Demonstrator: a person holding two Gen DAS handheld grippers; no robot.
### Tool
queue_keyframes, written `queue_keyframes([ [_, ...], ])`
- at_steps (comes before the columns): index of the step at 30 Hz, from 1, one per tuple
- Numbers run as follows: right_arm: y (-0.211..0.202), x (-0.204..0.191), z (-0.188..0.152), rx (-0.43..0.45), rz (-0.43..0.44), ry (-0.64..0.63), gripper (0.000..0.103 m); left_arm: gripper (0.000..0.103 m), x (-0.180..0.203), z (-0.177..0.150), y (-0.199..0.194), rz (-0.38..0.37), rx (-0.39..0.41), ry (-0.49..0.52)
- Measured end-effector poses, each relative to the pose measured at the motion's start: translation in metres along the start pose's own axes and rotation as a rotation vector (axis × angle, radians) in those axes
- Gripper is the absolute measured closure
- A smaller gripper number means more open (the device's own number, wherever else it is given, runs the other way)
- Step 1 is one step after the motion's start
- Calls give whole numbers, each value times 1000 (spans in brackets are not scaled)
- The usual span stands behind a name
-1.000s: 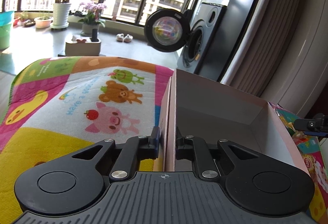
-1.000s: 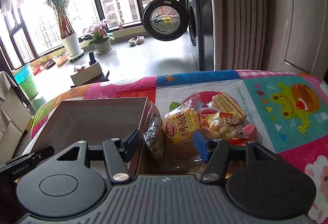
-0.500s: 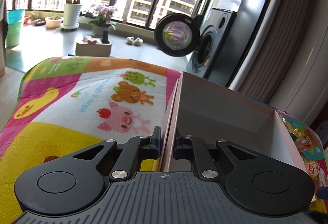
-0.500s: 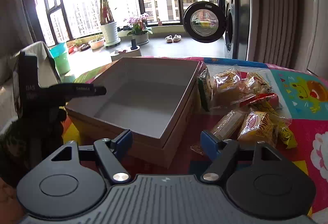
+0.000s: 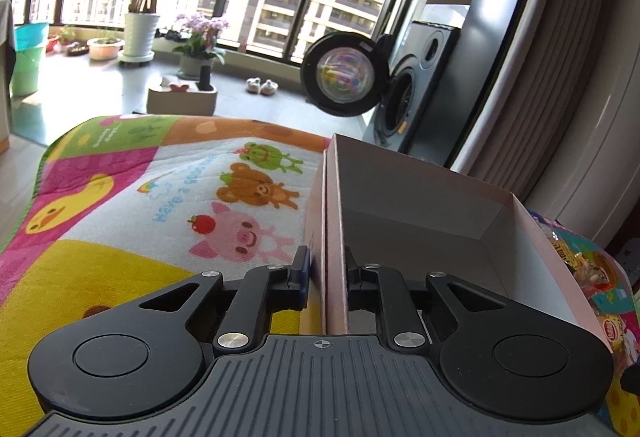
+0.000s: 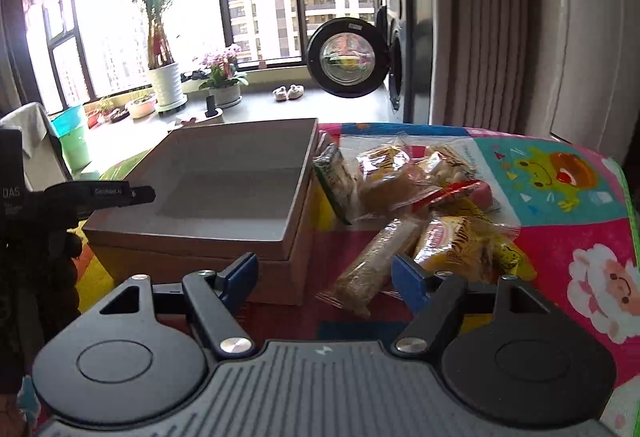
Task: Organize objects
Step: 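Grasp the clear-wrapped granola bar with the right gripper and lift it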
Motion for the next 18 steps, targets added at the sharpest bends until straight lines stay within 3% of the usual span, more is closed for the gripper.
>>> queue_keyframes([
  [1,1,8,0,-8,-4,40,32,86,0,0,0,-1,0,-2],
  [5,33,33,-8,-122,-9,192,56,86,0,0,0,1,2,0],
  [9,64,53,-6,-124,-18,310,57,86,0,0,0,0,3,0],
  [12,80,56,5,-108,-78,276,55,86,0,0,0,2,5,3],
  [16,100,45,10,-148,-135,152,54,86,0,0,-1,1,5,2],
  [18,100,34,7,-172,-147,74,60,86,1,0,-1,2,7,5],
])
Point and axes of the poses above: each gripper's, at about its wrist camera, not at the fingertips, and y roughly the way its jaws point, x to its right, z to its top, the point moved 8 cm from there along y, roughly the way its jaws point, and after that the axes turned 7 degrees about z, right-handed, at the moved point
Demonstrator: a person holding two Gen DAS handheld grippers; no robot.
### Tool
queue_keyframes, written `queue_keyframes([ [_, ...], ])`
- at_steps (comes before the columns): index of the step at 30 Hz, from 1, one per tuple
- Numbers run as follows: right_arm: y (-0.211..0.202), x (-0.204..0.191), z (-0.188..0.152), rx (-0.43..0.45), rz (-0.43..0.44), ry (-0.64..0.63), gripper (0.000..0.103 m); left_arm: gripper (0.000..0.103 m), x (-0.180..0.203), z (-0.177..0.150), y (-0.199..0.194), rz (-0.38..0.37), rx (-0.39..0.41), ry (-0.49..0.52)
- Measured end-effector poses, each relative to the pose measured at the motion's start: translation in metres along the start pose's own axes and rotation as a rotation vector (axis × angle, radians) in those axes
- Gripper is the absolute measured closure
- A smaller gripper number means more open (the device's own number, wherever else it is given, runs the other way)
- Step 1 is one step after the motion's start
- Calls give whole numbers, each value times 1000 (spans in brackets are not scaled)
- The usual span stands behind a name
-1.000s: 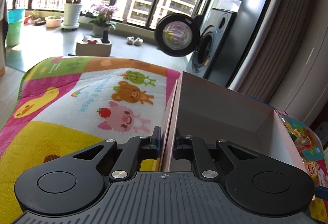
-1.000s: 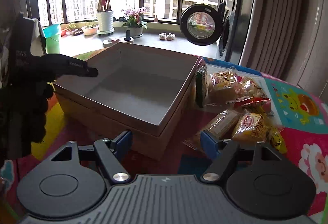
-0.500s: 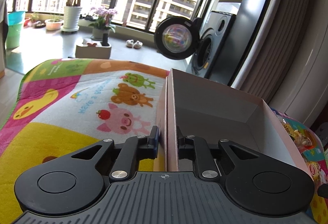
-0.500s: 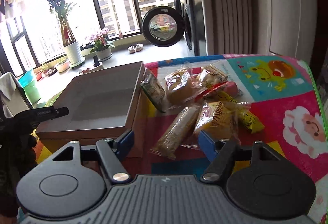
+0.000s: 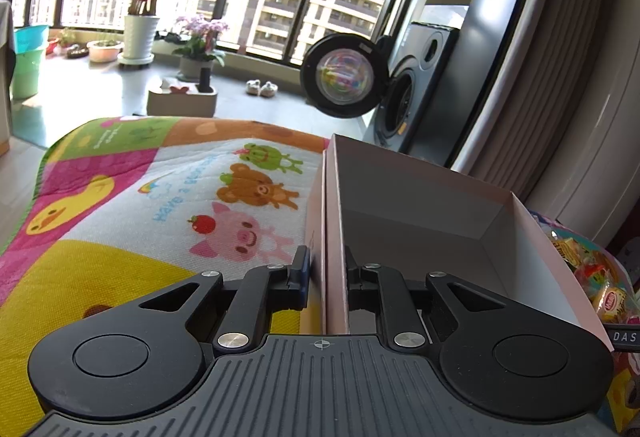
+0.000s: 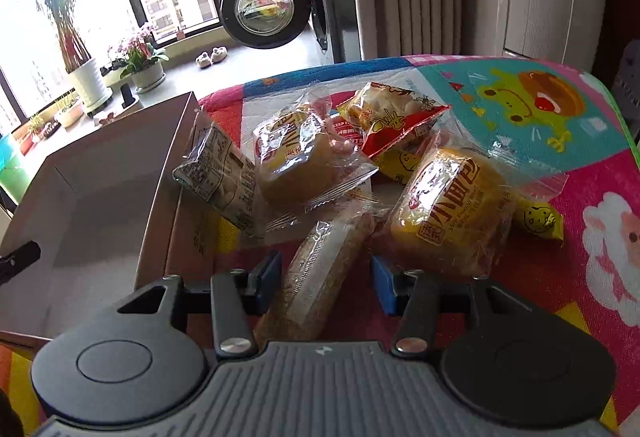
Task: Organize objects
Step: 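Grasp the clear-wrapped granola bar with the right gripper and lift it, then lower the granola bar into the box and open the right gripper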
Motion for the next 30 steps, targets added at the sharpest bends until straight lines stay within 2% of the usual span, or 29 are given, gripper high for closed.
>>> queue_keyframes([
  [4,-22,-8,-15,-38,11,-55,75,86,0,-1,0,-3,2,1],
  [11,-108,-18,-30,6,72,-86,76,86,-1,-1,1,-3,3,4],
  [15,-152,-43,-15,72,160,-112,76,87,-1,-1,1,3,-1,9],
  [17,-159,-60,-3,93,209,-126,76,87,0,-1,0,8,-1,13],
  [20,-147,-90,18,98,265,-146,76,87,-1,-2,0,6,-4,12],
  [23,-116,-123,36,79,307,-150,76,87,-2,-3,0,0,-7,8],
  [27,-70,-168,60,47,414,-120,74,87,-2,-3,0,-3,-6,6],
  [29,-49,-180,64,33,411,-121,73,87,-3,-4,2,-2,-11,7],
  [30,-43,-183,64,32,393,-140,70,87,-3,-5,3,-2,-16,8],
])
Point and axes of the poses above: each gripper's, at about its wrist camera, not at the fingertips, and y roughly the way its jaws point, x to its right, z to its top, the point moved 8 cm from there along y, roughly the way its jaws point, and after that the axes turned 7 degrees about z, right-handed, at the moved point
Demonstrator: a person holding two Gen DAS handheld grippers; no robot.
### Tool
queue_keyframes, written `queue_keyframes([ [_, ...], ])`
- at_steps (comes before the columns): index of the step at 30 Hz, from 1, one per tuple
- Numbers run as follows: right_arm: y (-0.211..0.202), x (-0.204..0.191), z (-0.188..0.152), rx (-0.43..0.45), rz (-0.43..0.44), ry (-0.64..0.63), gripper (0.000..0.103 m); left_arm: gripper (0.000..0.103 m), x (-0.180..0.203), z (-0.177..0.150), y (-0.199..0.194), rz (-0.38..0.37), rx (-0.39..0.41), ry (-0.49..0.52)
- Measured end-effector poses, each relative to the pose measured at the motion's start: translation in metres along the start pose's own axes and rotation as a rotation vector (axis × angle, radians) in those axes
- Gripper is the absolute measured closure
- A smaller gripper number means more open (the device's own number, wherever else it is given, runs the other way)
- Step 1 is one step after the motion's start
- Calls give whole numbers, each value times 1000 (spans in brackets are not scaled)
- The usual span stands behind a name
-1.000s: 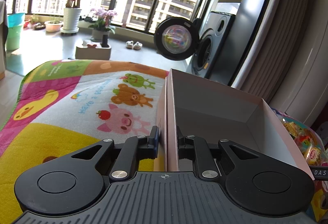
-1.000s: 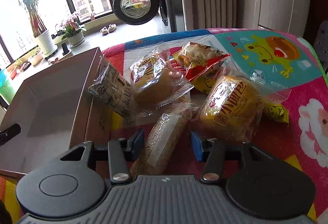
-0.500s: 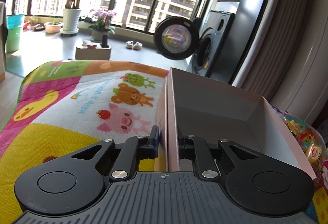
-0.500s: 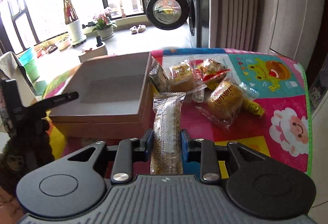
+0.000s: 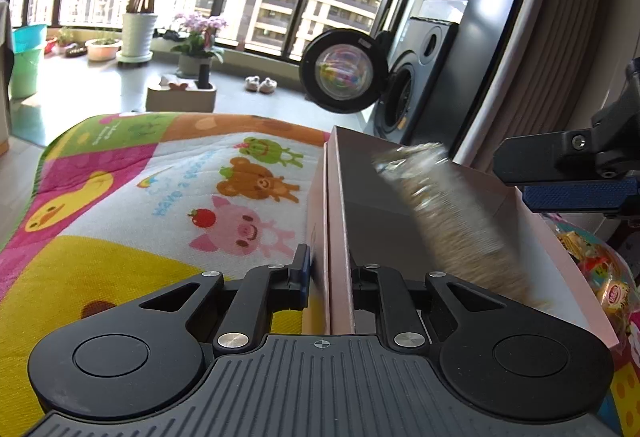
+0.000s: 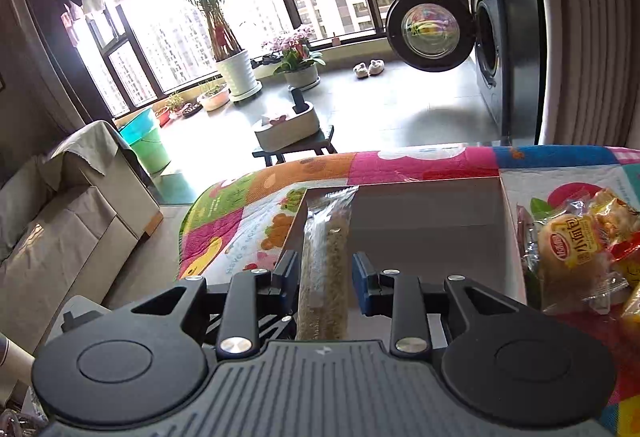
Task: Organize objects
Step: 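Lower the granola bar into the box and open the right gripper, then move the right gripper over the snack pile toward a yellow-wrapped bread bun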
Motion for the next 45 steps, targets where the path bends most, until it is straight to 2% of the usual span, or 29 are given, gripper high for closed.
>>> queue_keyframes([
  [4,-13,18,0,37,-51,-16,63,87,0,-1,2,-5,-11,-3],
  [9,-62,78,5,120,-230,-23,56,87,0,-1,2,-5,-12,-3],
  [14,-76,128,-6,114,-312,41,56,86,-1,-2,2,-4,-14,-8],
  [19,-49,143,-18,77,-271,115,56,87,-3,-2,2,-3,-13,-22],
  [25,-10,143,-19,26,-252,116,56,87,-3,-2,2,-4,-12,-21],
  [31,-20,166,-27,35,-134,309,56,87,3,-3,2,-27,-19,-3],
  [33,-24,169,-30,51,-119,330,56,87,5,-4,2,-31,-19,4],
  [42,-32,169,-28,89,-125,323,56,87,6,-5,1,-28,-17,-1],
  [45,-40,176,-27,127,-163,327,56,87,4,-5,1,-26,-17,-4],
])
Point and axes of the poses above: each gripper's, at about its wrist camera, not at the fingertips, and y roughly the way its jaws point, x to its right, z to its top, the point moved 8 cm from there along y, roughly the way its jaws point, and after that the axes turned 7 degrees about z, right-handed, at the moved point
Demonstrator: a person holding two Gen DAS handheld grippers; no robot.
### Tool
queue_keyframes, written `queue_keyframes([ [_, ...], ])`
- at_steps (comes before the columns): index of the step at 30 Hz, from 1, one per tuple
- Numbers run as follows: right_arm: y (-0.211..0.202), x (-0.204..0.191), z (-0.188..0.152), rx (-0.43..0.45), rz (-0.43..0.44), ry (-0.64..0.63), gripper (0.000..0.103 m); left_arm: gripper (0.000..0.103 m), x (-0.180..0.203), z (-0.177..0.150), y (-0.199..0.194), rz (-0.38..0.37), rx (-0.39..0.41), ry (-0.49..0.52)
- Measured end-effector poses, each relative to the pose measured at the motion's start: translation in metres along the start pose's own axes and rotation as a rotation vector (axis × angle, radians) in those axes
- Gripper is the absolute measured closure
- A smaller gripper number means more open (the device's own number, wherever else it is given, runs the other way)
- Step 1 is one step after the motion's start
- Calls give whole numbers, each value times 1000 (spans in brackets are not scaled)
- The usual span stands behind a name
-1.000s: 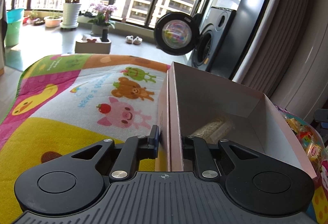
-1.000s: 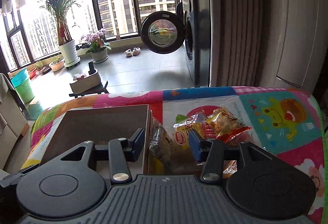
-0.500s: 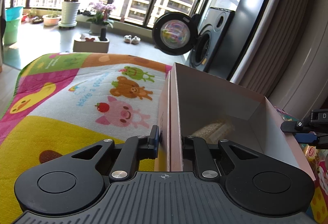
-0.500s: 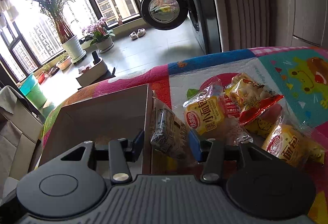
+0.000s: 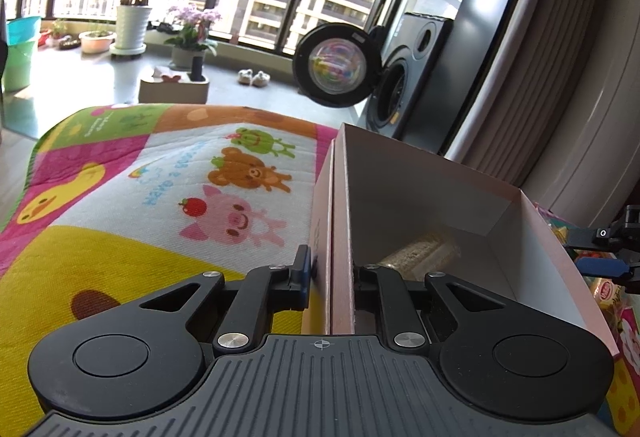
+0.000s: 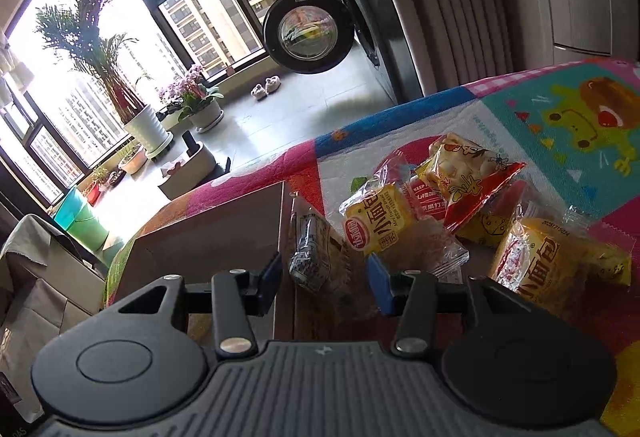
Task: Organize objects
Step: 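Move the right gripper over the snack pile toward a yellow-wrapped bread bun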
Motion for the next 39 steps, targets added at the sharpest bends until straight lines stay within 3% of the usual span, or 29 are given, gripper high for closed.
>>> queue_keyframes([
  [4,-3,21,4,26,-232,-106,56,87,0,0,0,-1,-1,-2],
  [6,-8,22,2,42,-271,-165,56,87,0,0,0,0,-1,-3],
  [11,-20,-5,2,64,-104,-172,56,88,-3,0,-1,16,8,-8],
  [15,-6,-32,1,41,-38,-193,56,88,-6,0,-2,24,11,-14],
  [20,16,-35,-3,6,-114,-253,56,88,-9,0,-5,36,14,-20],
  [25,13,-7,1,20,-170,-208,56,88,-12,1,-6,36,10,-28],
  [33,8,23,-3,15,-308,-252,57,88,-12,1,-6,36,11,-28],
  [37,-4,4,-5,44,-102,-181,57,88,-12,1,-5,36,11,-28],
  [39,-7,-11,-4,57,-56,-201,57,88,-12,1,-5,36,11,-28],
])
Point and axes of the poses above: each gripper's, at about its wrist camera, not at the fingertips, and y roughly the way its jaws point, x to its right, z to its top, the point moved 8 cm from there along y, roughly the way its jaws point, and after that the axes turned 7 degrees about z, right-handed, at the moved point
